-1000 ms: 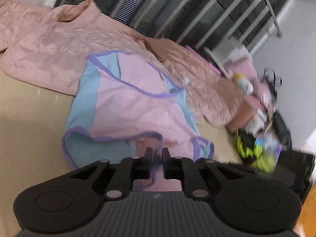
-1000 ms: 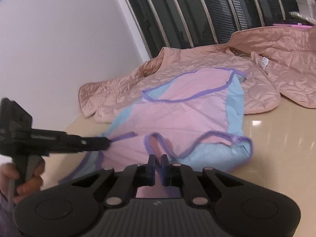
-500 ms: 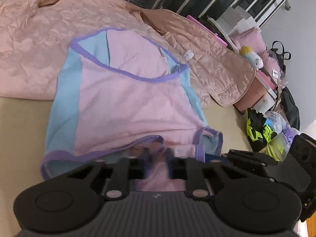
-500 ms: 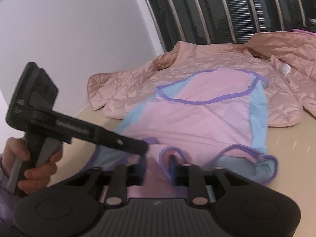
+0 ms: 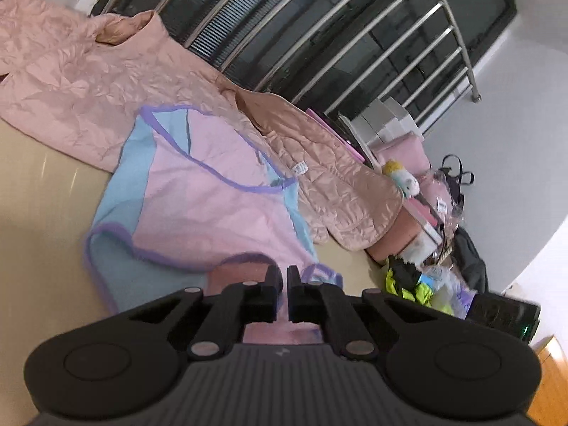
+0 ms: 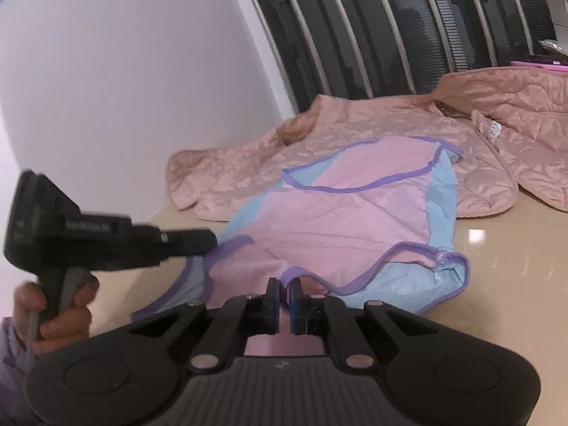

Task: Fold clothes

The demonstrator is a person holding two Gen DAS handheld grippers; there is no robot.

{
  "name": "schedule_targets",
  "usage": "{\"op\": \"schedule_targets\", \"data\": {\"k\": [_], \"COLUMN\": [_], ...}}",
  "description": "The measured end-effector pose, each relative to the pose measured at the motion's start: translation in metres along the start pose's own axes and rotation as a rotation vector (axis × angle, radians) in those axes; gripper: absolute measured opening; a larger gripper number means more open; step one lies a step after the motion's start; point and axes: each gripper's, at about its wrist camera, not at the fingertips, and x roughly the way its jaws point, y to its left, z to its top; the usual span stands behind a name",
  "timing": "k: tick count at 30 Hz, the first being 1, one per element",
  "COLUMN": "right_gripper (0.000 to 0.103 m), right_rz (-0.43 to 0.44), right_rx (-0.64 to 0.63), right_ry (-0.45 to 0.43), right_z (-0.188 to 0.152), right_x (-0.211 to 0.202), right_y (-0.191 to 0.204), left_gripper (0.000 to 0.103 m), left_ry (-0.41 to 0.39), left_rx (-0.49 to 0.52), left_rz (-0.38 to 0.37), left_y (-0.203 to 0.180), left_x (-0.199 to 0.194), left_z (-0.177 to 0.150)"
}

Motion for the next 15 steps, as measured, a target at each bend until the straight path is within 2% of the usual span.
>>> {"op": "schedule_targets", "data": {"k": [5, 8, 13, 14, 15], "right_gripper": [0.005, 0.006, 0.010, 0.010, 0.013], "right_rz": [0.022, 0.022, -0.003, -0.008, -0.013], "right_rx": [-0.028, -0.040, -0.037, -0.032, -0.027], "right_ry": [-0.008, 0.018, 0.057, 0.059, 0.061], "right_z": [-0.007, -0.009, -0.014, -0.015, -0.016], "right_x": [-0.007, -0.006, -0.006, -0.006, -0.007], "right_y": [0.005, 0.006, 0.003, 0.002, 0.001], "left_gripper": [0.003, 0.003, 0.003, 0.005, 0.013], "left_ry": [0.032, 0.053, 0.073, 0.070, 0.065], "left_rx": [0.034, 0.060, 0.112, 0.119, 0.117], "left_rz": [0.055, 0.060, 0.123, 0.128, 0.130], "left_y": [-0.003, -0.008, -0.013, -0.012, -0.013], "left_x": [-0.001, -0.003, -0.007, -0.008, -0.010], "left_z": [-0.010, -0.009, -0.022, -0.023, -0.024]}}
